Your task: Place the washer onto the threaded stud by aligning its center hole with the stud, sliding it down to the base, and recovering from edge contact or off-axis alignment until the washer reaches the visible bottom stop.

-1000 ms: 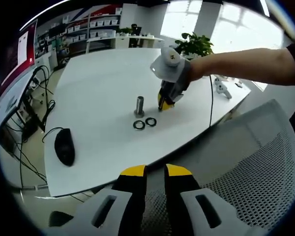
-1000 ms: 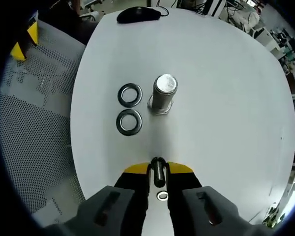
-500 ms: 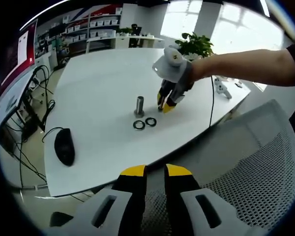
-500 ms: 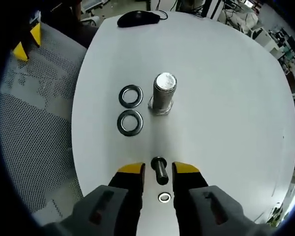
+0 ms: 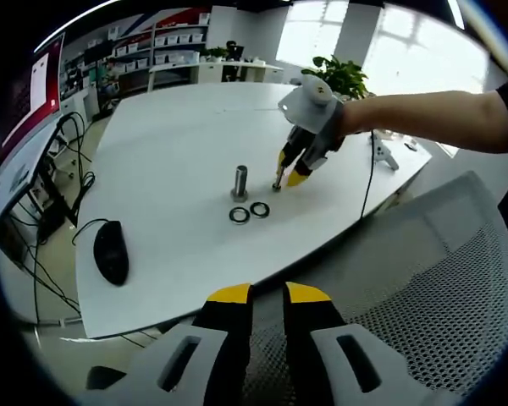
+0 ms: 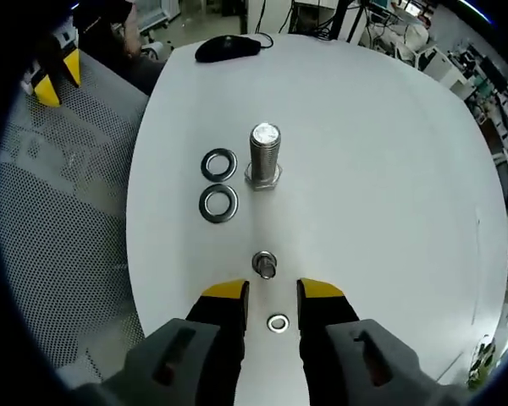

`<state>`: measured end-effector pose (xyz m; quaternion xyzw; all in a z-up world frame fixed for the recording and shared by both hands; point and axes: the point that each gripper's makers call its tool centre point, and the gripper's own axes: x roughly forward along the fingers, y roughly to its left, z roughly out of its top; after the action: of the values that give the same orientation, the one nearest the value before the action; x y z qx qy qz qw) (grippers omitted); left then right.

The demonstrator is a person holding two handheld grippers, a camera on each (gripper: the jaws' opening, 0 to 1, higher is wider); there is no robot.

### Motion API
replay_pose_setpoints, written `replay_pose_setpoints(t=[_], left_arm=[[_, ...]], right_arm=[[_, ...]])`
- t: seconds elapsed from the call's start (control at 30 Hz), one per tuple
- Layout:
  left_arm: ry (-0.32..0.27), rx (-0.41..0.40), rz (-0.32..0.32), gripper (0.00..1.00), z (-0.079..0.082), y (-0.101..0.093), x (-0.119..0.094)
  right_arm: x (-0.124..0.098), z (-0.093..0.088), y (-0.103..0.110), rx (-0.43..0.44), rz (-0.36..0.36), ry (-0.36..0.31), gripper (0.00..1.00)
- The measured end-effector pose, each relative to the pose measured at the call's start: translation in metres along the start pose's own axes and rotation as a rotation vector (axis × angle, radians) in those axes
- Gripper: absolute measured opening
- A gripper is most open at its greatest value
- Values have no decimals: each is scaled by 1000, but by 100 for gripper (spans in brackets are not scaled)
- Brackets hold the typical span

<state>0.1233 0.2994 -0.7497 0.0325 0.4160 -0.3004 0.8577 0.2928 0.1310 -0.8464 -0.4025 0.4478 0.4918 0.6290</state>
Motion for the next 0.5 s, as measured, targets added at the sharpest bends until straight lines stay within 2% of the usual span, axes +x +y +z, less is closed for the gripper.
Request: replay_pose_setpoints(t=[0.27,0.4,0.5], left_arm=[[-1,-1,5,12,0,1,0],[-2,-1,10,11,1,1,-1],[-2,-1,11,11,1,1,-1]], right_arm=[[-4,-17,0,36,-1,-9,23],[-11,-22,-3,93,-30,-61,23],[-13,-29,-3,121,-32,-75,23]])
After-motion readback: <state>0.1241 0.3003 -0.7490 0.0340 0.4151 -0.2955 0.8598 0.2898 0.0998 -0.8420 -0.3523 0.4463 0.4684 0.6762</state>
